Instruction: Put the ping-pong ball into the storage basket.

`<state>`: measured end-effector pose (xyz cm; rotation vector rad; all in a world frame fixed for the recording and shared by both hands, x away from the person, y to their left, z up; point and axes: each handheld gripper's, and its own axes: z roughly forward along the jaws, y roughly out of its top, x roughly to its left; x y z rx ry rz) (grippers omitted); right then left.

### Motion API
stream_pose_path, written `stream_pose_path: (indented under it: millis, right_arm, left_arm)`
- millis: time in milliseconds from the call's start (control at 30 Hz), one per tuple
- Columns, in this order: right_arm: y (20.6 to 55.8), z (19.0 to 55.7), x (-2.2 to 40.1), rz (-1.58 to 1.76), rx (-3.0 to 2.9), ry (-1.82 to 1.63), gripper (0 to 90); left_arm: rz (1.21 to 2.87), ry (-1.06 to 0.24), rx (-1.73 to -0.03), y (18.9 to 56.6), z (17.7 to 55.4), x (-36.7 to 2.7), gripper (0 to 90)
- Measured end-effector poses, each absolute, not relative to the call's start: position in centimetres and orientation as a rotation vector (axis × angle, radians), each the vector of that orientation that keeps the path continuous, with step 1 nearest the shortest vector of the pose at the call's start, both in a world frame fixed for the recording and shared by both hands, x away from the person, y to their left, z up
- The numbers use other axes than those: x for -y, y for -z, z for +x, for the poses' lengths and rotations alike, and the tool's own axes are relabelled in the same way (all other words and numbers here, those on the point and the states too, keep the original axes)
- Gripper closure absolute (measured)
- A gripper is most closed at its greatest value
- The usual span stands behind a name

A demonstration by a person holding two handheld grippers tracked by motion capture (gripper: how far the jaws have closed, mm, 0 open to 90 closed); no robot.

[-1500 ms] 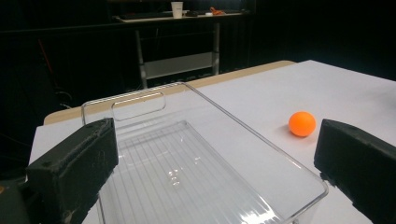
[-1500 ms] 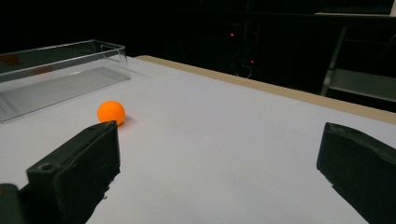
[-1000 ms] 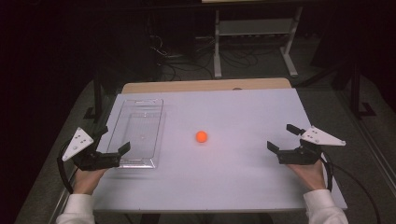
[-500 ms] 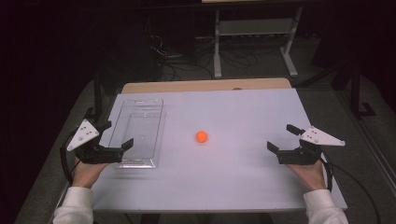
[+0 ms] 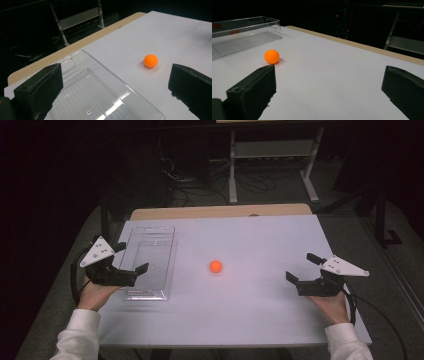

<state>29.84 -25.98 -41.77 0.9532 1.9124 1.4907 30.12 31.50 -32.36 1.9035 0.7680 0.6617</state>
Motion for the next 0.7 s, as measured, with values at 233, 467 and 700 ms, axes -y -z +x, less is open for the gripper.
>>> stream_pose_path:
  millis: [233,467,700]
  right_arm:
    - [41.7,29.8,26.1,0.953,-1.908,-1.497,0.0]
    - [41.7,29.8,26.1,0.951,-1.908,-1.499,0.0]
    - [41.8,29.8,26.2,0.955,-1.909,-1.501,0.0]
  left_arm:
    - [1.952,-0.641,-0.743,31.6,30.8,-30.8,0.0]
    - [1.989,-0.643,-0.74,31.1,31.6,-30.7,0.0]
    - [2.025,-0.633,-0.735,30.9,32.3,-30.1,0.0]
